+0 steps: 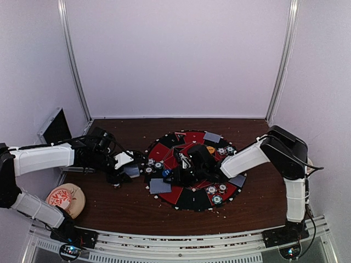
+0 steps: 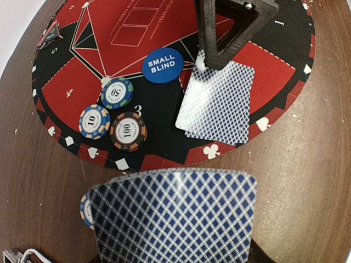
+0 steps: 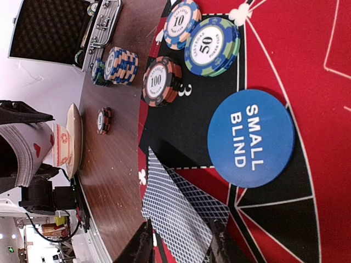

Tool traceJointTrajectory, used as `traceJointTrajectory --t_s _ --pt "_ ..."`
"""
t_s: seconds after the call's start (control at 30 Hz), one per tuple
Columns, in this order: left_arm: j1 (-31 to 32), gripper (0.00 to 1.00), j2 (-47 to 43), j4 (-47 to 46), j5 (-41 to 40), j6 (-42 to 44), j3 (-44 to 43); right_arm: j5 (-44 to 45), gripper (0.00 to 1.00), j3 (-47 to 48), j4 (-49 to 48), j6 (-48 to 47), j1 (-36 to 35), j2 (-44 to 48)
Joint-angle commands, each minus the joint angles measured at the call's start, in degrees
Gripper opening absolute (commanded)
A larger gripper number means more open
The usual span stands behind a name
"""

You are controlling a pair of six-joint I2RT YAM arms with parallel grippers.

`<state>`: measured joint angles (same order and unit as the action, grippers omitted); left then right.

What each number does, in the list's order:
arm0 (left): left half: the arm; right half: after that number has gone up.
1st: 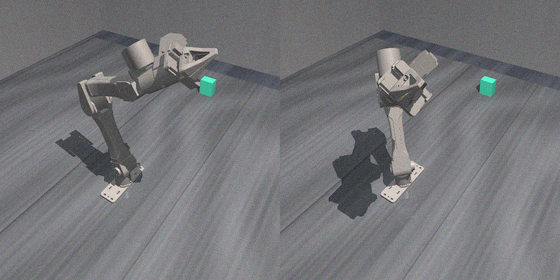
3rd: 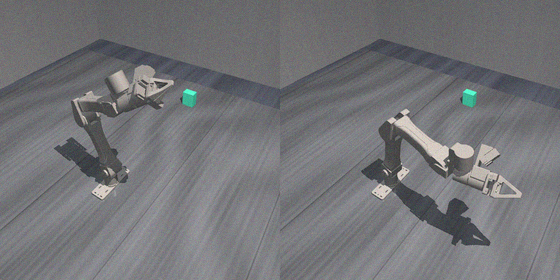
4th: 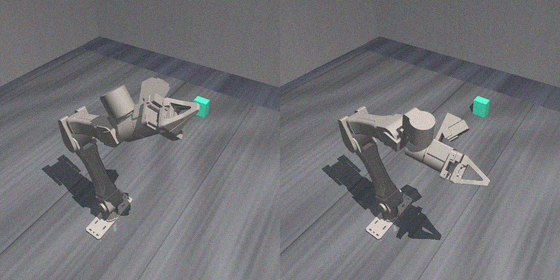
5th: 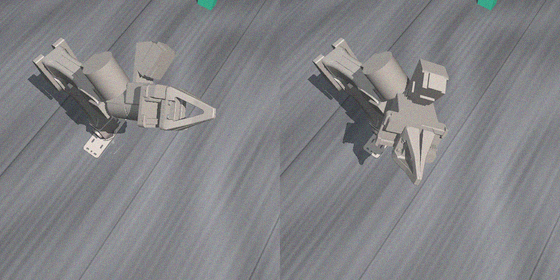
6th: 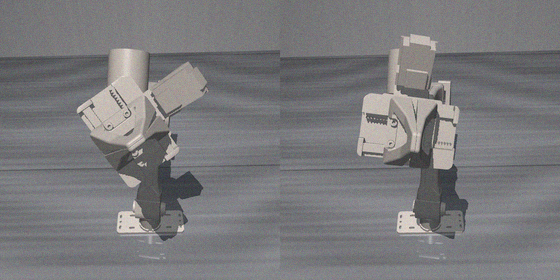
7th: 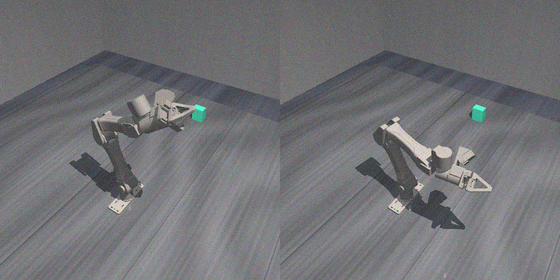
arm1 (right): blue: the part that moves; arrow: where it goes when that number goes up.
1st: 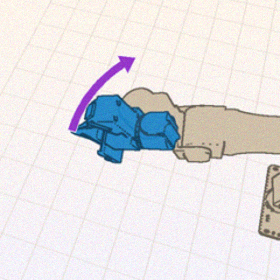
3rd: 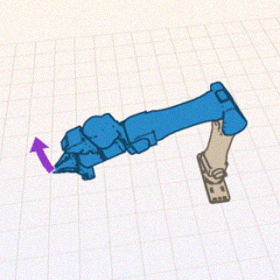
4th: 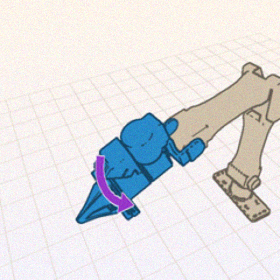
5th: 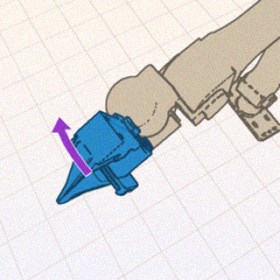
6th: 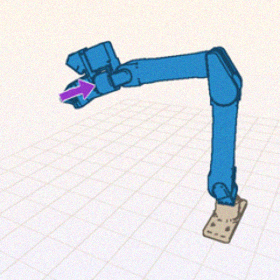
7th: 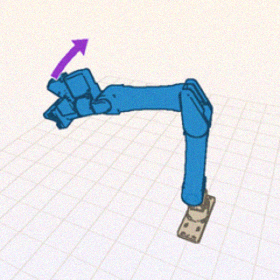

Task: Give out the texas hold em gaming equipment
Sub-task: Distribute the poker card in the small blind area.

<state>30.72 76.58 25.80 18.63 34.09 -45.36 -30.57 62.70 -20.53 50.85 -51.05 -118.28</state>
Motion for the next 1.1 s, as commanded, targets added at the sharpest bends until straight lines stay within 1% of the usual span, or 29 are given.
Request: traceJointTrajectory --t_s 0.0,0.27,0.43,0.7,1.07 --pt "-0.48 0.53 0.42 -1.44 1.74 0.43 -1.12 3.31 0.36 0.50 3.44 -2.08 -0.31 3.33" --pt "-0.43 0.53 0.93 -1.28 1.98 0.41 -1.98 6.85 0.44 0.46 7.33 -4.20 -0.29 6.40" --pt "-0.45 0.53 1.37 -1.21 2.20 0.37 -2.44 7.01 0.47 1.35 8.34 -4.74 -0.62 5.17" --pt "-0.44 0.53 1.48 -1.01 2.31 0.28 -2.80 6.99 0.49 4.15 10.35 -5.78 -1.77 2.09" --pt "-0.42 0.53 1.72 -1.01 2.55 0.37 -3.06 9.02 0.50 5.52 13.26 -7.40 -2.52 1.72"
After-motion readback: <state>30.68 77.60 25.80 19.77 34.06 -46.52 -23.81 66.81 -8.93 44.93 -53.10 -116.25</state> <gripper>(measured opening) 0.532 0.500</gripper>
